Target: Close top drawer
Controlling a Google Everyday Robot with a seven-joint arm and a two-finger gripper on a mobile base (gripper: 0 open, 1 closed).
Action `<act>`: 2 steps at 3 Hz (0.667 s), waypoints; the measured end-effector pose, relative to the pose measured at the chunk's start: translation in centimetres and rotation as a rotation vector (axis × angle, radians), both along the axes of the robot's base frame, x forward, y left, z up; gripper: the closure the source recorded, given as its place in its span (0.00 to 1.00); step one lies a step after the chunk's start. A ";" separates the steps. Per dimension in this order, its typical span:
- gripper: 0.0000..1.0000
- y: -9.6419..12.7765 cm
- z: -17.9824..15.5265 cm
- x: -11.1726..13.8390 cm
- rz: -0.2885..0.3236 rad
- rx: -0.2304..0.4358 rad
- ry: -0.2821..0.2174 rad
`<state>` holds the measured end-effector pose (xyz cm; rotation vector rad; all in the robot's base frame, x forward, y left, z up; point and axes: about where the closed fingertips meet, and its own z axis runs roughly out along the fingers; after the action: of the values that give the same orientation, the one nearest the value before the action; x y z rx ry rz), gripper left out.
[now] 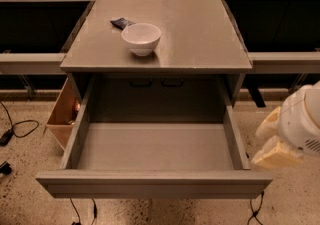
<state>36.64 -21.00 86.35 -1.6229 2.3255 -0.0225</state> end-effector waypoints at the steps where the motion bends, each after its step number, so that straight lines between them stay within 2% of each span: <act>1: 0.79 0.8 -5.0 -3.0 -0.015 0.029 0.040; 2: 1.00 1.9 -11.2 -5.5 -0.020 0.081 0.078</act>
Offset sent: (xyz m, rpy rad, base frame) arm -0.0735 0.0281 -0.1484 0.1112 0.1000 -0.0283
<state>31.16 -19.14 75.18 -1.5876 2.3682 0.1318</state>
